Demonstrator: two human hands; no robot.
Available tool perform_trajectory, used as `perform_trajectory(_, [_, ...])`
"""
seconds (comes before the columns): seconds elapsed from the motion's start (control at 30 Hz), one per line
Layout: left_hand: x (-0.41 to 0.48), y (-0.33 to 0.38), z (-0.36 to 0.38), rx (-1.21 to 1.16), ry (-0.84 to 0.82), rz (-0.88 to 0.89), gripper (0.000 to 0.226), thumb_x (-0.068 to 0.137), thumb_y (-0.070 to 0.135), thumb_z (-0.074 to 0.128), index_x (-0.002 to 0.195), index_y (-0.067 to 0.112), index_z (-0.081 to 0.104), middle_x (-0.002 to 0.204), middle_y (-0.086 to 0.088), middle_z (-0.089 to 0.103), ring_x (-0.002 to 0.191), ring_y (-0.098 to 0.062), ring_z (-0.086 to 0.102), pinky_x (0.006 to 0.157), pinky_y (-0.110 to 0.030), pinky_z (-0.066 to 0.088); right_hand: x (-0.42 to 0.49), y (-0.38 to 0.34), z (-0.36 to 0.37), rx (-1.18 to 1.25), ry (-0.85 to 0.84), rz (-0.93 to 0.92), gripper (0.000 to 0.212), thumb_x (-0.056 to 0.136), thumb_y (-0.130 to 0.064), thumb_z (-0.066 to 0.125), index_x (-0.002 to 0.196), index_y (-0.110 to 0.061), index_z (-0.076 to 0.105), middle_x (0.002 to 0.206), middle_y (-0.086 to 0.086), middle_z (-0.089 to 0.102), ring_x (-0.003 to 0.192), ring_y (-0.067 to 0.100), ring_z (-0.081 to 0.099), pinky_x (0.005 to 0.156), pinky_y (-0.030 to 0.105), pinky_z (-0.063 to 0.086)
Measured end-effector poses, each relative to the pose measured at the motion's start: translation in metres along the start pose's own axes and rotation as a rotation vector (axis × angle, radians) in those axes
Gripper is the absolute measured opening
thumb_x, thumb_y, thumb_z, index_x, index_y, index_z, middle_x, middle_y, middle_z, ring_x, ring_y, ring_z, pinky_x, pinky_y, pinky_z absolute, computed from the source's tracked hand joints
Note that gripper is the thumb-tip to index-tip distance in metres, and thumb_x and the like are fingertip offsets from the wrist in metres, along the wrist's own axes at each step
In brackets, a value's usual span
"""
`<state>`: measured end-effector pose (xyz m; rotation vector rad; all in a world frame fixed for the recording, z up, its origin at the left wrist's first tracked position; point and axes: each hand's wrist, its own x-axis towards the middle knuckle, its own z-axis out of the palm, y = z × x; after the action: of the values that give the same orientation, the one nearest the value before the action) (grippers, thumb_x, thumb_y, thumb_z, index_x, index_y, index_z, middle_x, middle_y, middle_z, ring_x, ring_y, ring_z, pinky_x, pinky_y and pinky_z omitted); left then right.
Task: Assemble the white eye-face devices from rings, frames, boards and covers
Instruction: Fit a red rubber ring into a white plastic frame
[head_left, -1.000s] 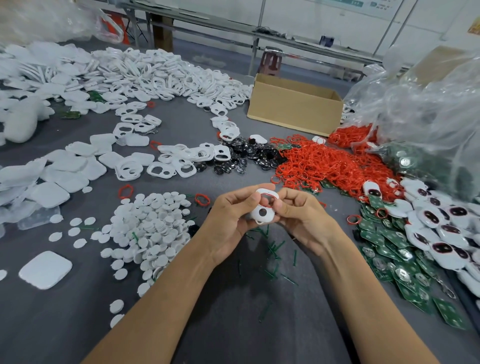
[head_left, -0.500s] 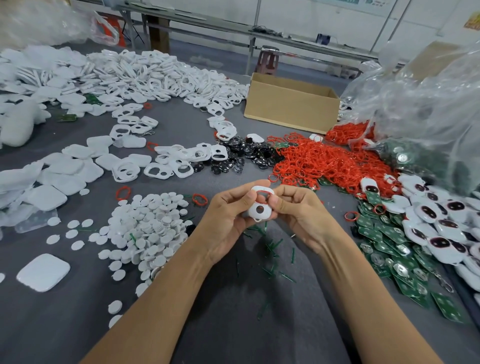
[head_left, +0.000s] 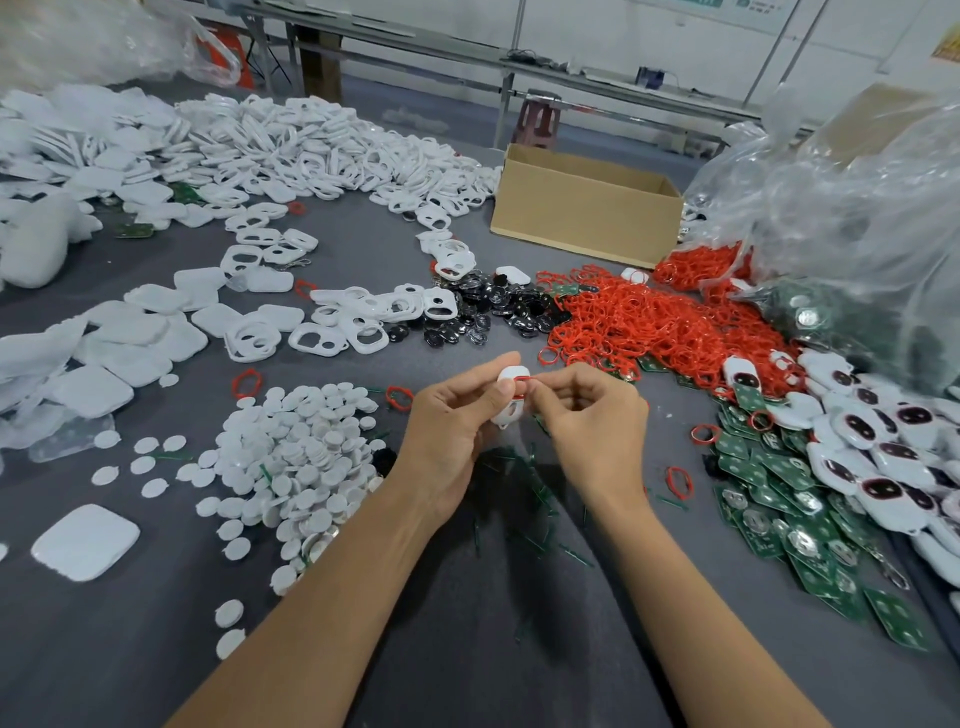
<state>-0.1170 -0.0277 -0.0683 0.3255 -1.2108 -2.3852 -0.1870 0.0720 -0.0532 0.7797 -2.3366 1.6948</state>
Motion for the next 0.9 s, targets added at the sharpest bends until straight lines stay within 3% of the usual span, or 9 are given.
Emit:
perform_trajectory(0.17, [-0.001,-0.004,0.004,0.098,0.155,0.087,0.021,0.083,0.001,0.067,0.098,0.014,0.074,0.09,-0.006,0.076,0.086,-0.016,0.067,0.086,-0.03,0.055,-0.011,0.0,0.004,-0.312,0.097,-0.299,0.014,0.082,-0.009,0.07,0.073,-0.007,0.06,0.062,-0.001,0.066,0.053,0.017,0.06,0.054,0.031,0.042])
perform_trajectory(0.23, [0.0,-0.003,0.003,0.074,0.204,0.084,0.021,0.081,0.001,0.069,0.097,0.012,0.074,0.089,-0.007,0.075,0.085,-0.018,0.066,0.083,-0.029,0.056,-0.012,0.001,0.007,-0.331,0.088,-0.333,0.018,0.082,-0.008,0.07,0.073,-0.009,0.054,0.055,-0.004,0.058,0.047,0.012,0.05,0.049,0.026,0.03])
perform_trajectory(0.33, [0.0,-0.001,0.002,0.052,0.192,0.073,0.02,0.085,0.0,0.066,0.101,0.009,0.073,0.088,-0.007,0.076,0.08,-0.014,0.067,0.077,-0.024,0.056,-0.006,0.002,0.008,-0.197,0.074,-0.277,0.016,0.083,-0.01,0.069,0.072,-0.012,0.057,0.053,-0.013,0.052,0.05,0.001,0.051,0.049,0.014,0.03])
perform_trajectory(0.47, [0.0,0.001,0.001,0.039,0.153,0.024,0.02,0.088,0.005,0.063,0.106,0.009,0.072,0.093,-0.007,0.075,0.084,-0.016,0.066,0.075,-0.025,0.055,-0.004,0.002,0.006,-0.058,0.043,-0.189,0.013,0.082,-0.011,0.07,0.073,-0.013,0.062,0.063,-0.014,0.065,0.057,0.001,0.061,0.054,0.018,0.048])
perform_trajectory(0.57, [0.001,0.002,0.0,0.056,0.123,-0.001,0.017,0.09,0.008,0.062,0.101,0.014,0.074,0.091,-0.004,0.075,0.08,-0.014,0.067,0.069,-0.024,0.056,0.001,0.002,0.003,-0.002,-0.005,-0.119,0.018,0.081,-0.007,0.072,0.07,-0.017,0.062,0.066,-0.015,0.066,0.054,-0.002,0.06,0.055,0.014,0.048])
perform_trajectory(0.67, [0.0,0.002,-0.001,0.078,0.108,0.006,0.017,0.091,0.009,0.061,0.094,0.018,0.075,0.09,-0.003,0.076,0.078,-0.013,0.067,0.068,-0.024,0.056,0.002,0.001,0.002,0.002,-0.033,-0.092,0.014,0.08,-0.007,0.073,0.07,-0.012,0.064,0.067,-0.006,0.069,0.054,0.001,0.061,0.057,0.018,0.051])
perform_trajectory(0.9, [0.001,0.002,-0.001,0.079,0.13,-0.011,0.017,0.091,0.011,0.061,0.092,0.02,0.076,0.09,-0.002,0.075,0.079,-0.013,0.066,0.076,-0.032,0.053,0.004,-0.003,-0.001,0.013,-0.036,-0.042,0.009,0.079,-0.007,0.074,0.073,-0.004,0.069,0.07,-0.006,0.071,0.059,0.002,0.066,0.06,0.017,0.052])
